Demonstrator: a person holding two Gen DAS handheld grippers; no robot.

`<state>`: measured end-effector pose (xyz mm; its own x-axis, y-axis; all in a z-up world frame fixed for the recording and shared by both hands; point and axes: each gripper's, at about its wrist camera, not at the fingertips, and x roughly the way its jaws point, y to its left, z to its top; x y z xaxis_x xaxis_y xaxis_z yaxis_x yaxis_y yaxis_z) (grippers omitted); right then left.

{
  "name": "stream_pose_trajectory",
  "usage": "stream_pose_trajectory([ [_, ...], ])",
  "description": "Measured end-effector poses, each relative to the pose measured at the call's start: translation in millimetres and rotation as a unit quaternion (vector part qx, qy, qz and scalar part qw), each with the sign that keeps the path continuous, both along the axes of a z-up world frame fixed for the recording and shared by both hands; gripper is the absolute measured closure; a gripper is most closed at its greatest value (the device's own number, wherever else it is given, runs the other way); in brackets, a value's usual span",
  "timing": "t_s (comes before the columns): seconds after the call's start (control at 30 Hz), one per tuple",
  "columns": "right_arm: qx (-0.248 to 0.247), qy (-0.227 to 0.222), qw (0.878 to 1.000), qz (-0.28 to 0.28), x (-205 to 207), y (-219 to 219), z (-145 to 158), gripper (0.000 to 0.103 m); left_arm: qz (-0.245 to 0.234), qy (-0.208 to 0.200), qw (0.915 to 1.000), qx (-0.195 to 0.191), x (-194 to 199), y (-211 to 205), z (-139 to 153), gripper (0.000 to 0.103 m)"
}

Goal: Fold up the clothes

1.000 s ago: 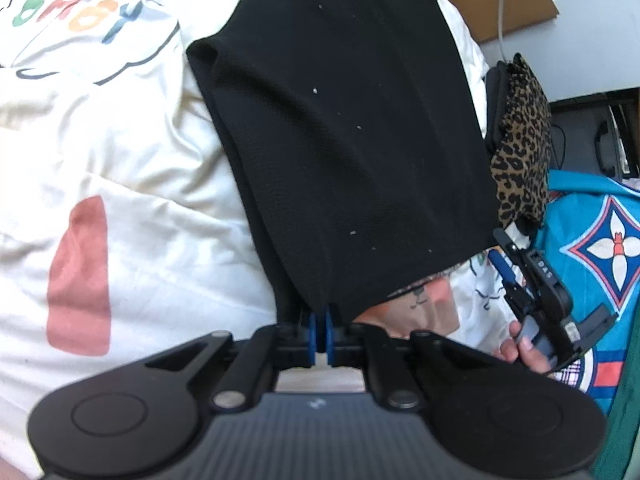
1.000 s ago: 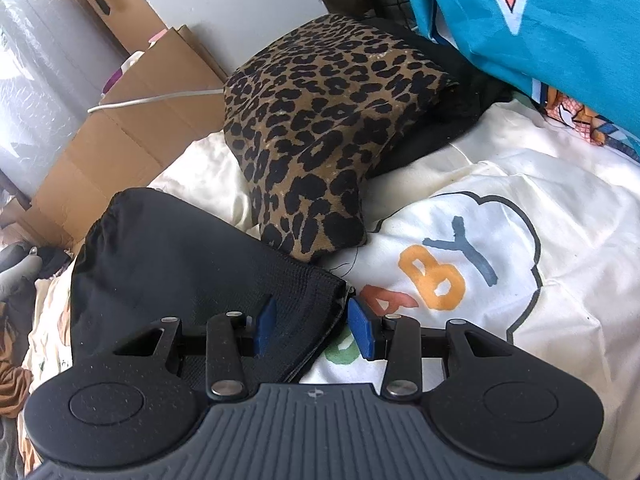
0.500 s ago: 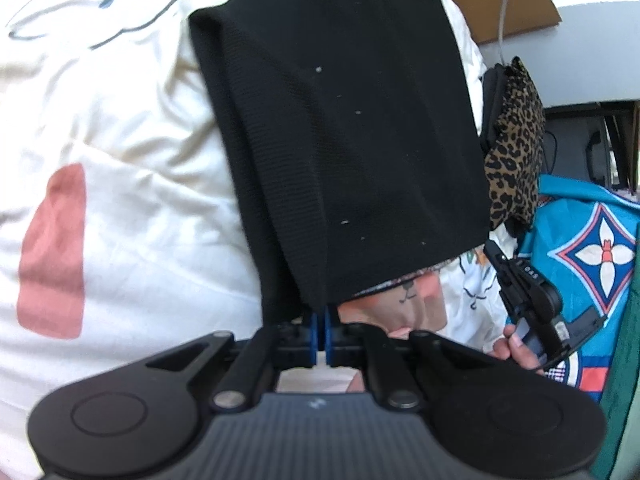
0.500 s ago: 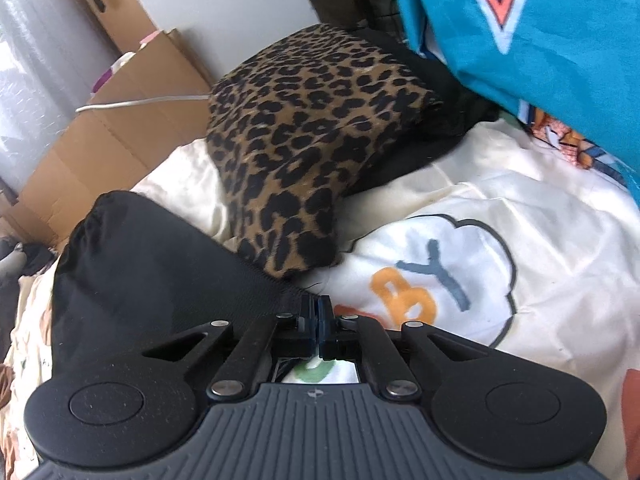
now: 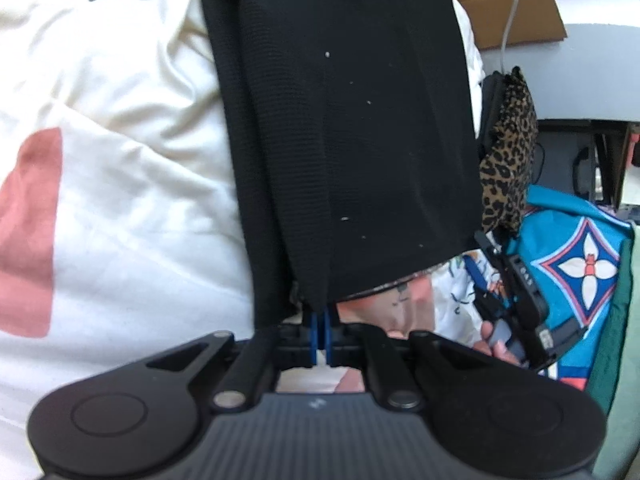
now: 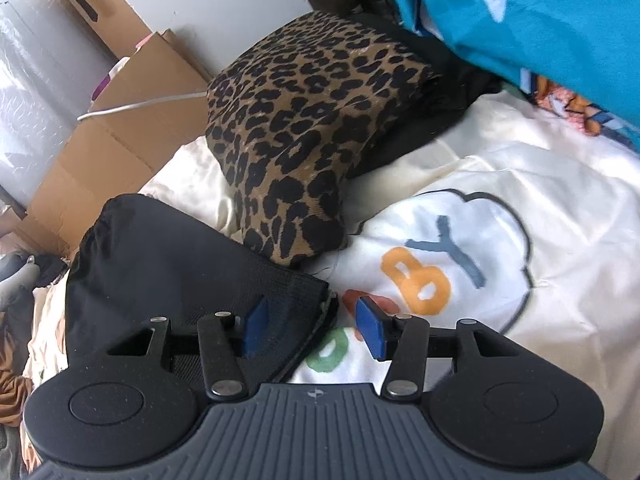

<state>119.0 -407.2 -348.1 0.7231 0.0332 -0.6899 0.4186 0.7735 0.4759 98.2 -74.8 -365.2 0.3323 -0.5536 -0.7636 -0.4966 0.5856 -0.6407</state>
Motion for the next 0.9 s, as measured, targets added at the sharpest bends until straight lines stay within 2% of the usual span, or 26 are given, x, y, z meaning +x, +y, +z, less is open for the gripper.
stream_pose_trajectory([
  [0.03, 0.000, 0.002, 1.000, 0.001, 2.8, 0.0, -1.8, 0.074, -0.001, 0.002, 1.0000, 0.002, 0.0, 0.4, -1.7, 0.100],
  [0.07, -0.001, 0.006, 1.000, 0.001, 5.5, -0.2, -3.3, 0.086, -0.001, 0.006, 1.0000, 0.006, -0.4, 1.0, -3.6, 0.100],
  [0.13, -0.003, 0.012, 1.000, 0.002, 8.7, -0.3, -4.1, 0.094, -0.003, 0.013, 0.9998, 0.014, -1.7, 2.1, -7.5, 0.100],
  [0.37, -0.029, 0.022, 0.999, 0.005, 12.4, 3.1, -3.5, 0.095, -0.004, 0.022, 0.9993, 0.028, -9.2, 7.6, -14.7, 0.099],
  [0.47, -0.031, 0.026, 0.999, 0.004, 13.5, 2.5, -6.1, 0.095, -0.010, 0.028, 0.9993, 0.024, -7.5, 7.4, -12.3, 0.094],
  [0.53, -0.034, 0.028, 0.999, 0.008, 14.8, 2.1, -6.9, 0.095, -0.009, 0.025, 0.9992, 0.029, -9.9, 11.1, -7.1, 0.082],
  [0.57, -0.035, 0.029, 0.999, 0.009, 15.5, 1.8, -7.1, 0.095, -0.008, 0.024, 0.9992, 0.032, -11.1, 13.0, -4.5, 0.070],
  [0.6, -0.036, 0.030, 0.999, 0.011, 16.3, 1.4, -7.3, 0.095, -0.007, 0.022, 0.9991, 0.035, -12.3, 14.9, -1.9, 0.066],
  [0.8, -0.040, 0.034, 0.998, 0.017, 18.9, 1.4, -9.1, 0.094, 0.007, 0.005, 0.9997, 0.023, -9.1, 22.0, -5.9, 0.055],
  [0.9, -0.044, 0.038, 0.998, 0.024, 19.8, 1.2, -9.0, 0.094, 0.011, -0.005, 0.9998, 0.013, -5.2, 21.1, -13.8, 0.055],
])
